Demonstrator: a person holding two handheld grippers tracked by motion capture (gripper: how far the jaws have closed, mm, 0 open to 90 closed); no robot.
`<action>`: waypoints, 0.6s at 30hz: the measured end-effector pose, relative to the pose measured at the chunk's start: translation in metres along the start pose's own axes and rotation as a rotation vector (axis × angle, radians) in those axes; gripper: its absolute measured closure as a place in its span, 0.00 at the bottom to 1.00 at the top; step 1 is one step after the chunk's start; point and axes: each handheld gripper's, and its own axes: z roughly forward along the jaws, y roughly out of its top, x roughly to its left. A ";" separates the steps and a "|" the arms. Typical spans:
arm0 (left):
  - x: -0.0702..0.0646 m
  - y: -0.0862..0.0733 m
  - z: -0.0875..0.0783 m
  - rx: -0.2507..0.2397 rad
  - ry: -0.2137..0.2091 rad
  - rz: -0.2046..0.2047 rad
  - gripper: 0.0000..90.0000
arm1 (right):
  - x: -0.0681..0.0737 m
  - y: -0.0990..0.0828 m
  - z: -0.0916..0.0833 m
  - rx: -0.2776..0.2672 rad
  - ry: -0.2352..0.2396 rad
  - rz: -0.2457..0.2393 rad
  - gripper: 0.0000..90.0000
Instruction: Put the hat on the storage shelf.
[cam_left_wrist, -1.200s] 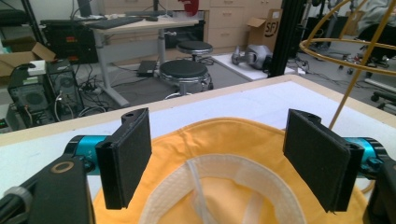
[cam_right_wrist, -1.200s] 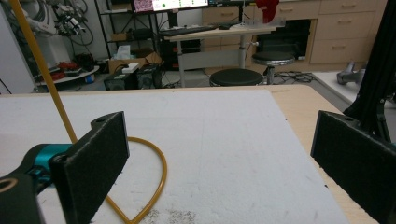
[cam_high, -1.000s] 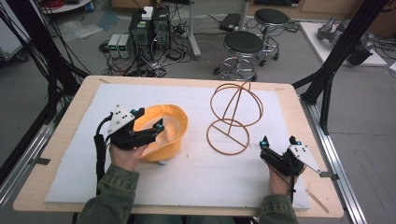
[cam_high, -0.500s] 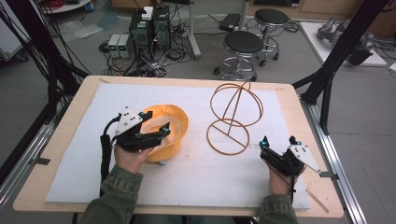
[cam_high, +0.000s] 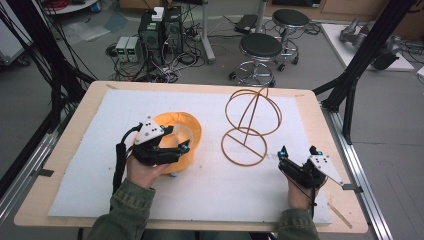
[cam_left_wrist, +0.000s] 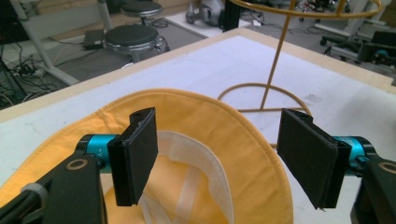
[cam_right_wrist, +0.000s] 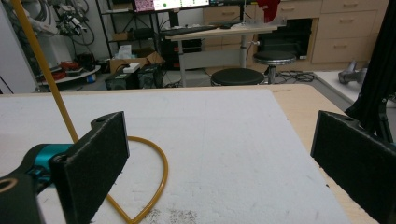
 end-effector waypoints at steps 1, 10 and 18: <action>-0.001 0.000 0.001 0.011 -0.007 0.006 0.33 | 0.000 0.000 0.000 0.000 0.000 0.000 0.04; -0.008 -0.001 0.010 0.074 -0.057 0.060 0.35 | -0.001 0.000 0.000 -0.005 -0.001 -0.004 0.03; -0.013 -0.004 0.015 0.109 -0.056 0.098 0.34 | -0.001 0.000 0.000 -0.007 -0.007 -0.002 0.03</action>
